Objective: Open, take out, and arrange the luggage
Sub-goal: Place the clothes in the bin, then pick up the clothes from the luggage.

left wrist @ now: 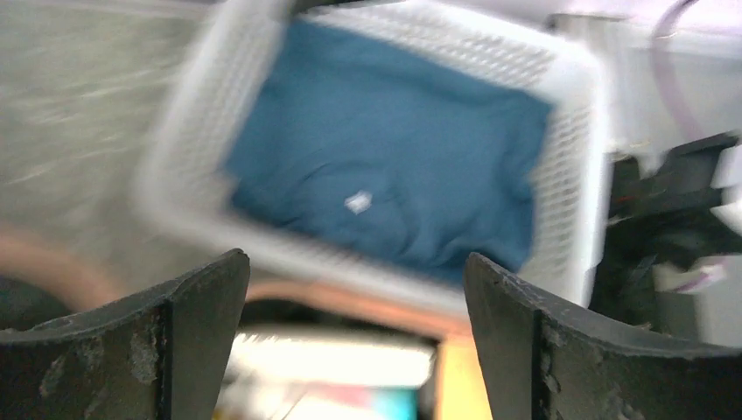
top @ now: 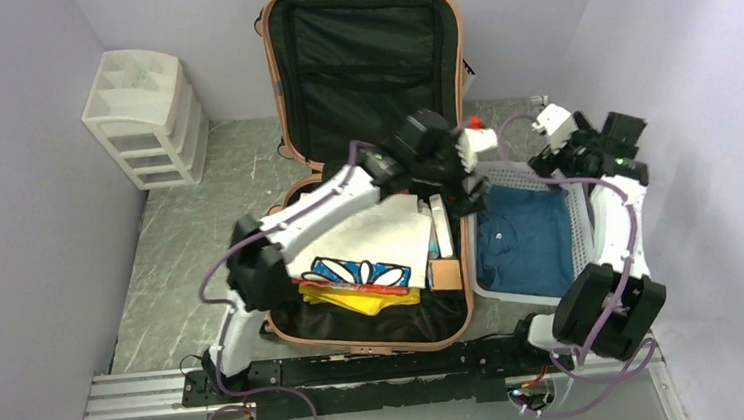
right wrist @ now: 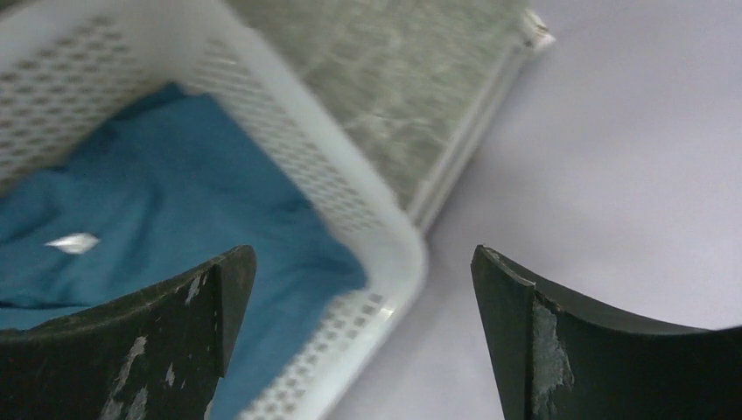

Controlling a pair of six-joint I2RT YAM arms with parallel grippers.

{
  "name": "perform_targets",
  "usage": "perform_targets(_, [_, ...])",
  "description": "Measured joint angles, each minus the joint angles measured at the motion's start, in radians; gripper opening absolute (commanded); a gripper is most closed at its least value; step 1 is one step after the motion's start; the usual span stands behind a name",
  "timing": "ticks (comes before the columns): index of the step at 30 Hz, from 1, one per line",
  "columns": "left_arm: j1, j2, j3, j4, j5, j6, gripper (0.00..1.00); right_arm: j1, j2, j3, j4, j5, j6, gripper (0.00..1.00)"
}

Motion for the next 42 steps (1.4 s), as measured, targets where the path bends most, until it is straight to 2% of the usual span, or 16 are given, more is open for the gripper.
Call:
perform_targets(3, [0.087,-0.158,-0.104,-0.103,-0.113,0.132,0.96,0.137,-0.094,-0.134,0.019,0.100,0.048,0.94])
perform_targets(6, [0.172,-0.303,-0.213,-0.188,-0.209,0.225,0.96,0.293,-0.122,-0.217,0.028,0.190,0.102,0.84])
perform_targets(9, [0.270,-0.423,-0.350,-0.230,-0.245,0.275,0.96,0.331,-0.084,-0.215,0.019,0.214,0.164,0.83])
perform_targets(14, [0.435,-0.629,-0.643,-0.243,-0.277,0.383,0.96,0.352,-0.102,-0.181,-0.008,0.128,0.185,0.92])
perform_targets(17, [0.426,-0.780,-0.794,-0.271,-0.270,0.496,0.96,0.467,-0.201,-0.176,-0.011,0.061,0.171,0.90])
perform_targets(22, [0.394,-0.941,-0.861,-0.340,-0.265,0.724,0.97,0.702,-0.277,-0.111,-0.056,-0.059,0.138,0.89])
perform_targets(25, [0.396,-0.989,-0.880,-0.418,-0.287,0.849,0.96,0.881,-0.283,-0.124,-0.088,-0.057,0.119,0.89])
perform_targets(30, [0.394,-1.032,-0.966,-0.553,-0.348,0.993,0.96,1.157,-0.306,-0.249,-0.114,0.015,0.116,0.89])
perform_targets(38, [0.306,-1.115,-1.204,-0.605,-0.510,1.071,0.96,1.239,-0.325,-0.435,-0.076,0.144,0.138,0.86])
perform_targets(42, [0.299,-1.114,-1.230,-0.596,-0.544,1.072,0.96,1.275,-0.325,-0.485,-0.022,0.216,0.159,0.84])
